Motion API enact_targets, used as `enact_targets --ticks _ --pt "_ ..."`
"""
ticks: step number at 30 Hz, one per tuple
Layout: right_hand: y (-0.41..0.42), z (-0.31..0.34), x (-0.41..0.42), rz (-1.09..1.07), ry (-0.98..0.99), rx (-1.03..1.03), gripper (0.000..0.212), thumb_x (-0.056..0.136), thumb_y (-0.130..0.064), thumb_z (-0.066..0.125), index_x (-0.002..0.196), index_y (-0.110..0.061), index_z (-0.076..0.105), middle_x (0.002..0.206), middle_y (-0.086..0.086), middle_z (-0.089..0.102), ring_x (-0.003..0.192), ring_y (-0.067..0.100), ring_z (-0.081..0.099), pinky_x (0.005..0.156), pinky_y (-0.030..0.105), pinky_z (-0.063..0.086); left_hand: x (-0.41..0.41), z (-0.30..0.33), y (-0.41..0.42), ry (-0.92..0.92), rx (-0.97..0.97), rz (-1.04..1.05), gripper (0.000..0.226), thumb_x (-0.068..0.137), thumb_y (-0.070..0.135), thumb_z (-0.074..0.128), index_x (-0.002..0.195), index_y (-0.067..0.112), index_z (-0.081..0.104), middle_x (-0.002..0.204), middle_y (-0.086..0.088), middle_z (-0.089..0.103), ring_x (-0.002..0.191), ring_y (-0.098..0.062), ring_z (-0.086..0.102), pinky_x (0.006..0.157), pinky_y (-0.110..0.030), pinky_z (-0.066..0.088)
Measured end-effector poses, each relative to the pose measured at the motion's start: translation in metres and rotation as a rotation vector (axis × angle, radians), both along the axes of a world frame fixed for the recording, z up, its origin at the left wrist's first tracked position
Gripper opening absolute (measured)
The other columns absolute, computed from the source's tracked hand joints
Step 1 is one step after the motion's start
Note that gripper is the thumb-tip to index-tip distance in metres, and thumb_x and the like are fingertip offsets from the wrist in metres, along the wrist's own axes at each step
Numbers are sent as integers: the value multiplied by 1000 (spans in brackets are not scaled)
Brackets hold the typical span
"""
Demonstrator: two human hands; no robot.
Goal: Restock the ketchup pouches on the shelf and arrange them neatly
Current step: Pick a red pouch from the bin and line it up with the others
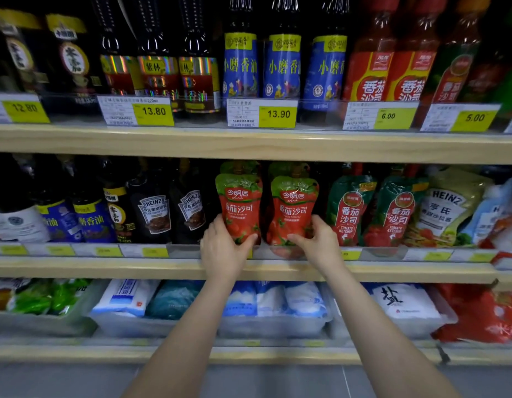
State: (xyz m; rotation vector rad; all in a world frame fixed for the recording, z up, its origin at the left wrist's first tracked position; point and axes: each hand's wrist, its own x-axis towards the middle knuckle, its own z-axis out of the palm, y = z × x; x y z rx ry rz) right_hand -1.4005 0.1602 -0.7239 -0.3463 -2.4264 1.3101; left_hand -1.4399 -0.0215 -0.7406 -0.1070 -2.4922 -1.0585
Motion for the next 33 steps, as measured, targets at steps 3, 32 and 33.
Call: enact_targets --ticks 3,32,33 --pt "-10 4 -4 -49 -4 -20 50 67 -34 80 106 -16 53 101 1 68 89 17 63 76 31 50 -1 2 1 4 12 11 88 65 55 74 131 6 40 119 -14 56 111 -31 52 93 -46 42" --pt "132 7 68 -412 230 67 83 69 -33 79 135 -6 37 130 13 48 123 28 44 103 48 40 56 8 173 167 220 -362 88 77 35 73 143 6 22 144 -13 32 134 -22 25 106 -19 16" --pt "138 7 64 -426 218 80 89 67 -34 80 137 -5 33 134 15 45 127 29 41 105 48 38 53 7 181 122 234 -314 93 75 36 74 144 5 19 145 -15 30 135 -25 25 107 -23 18"
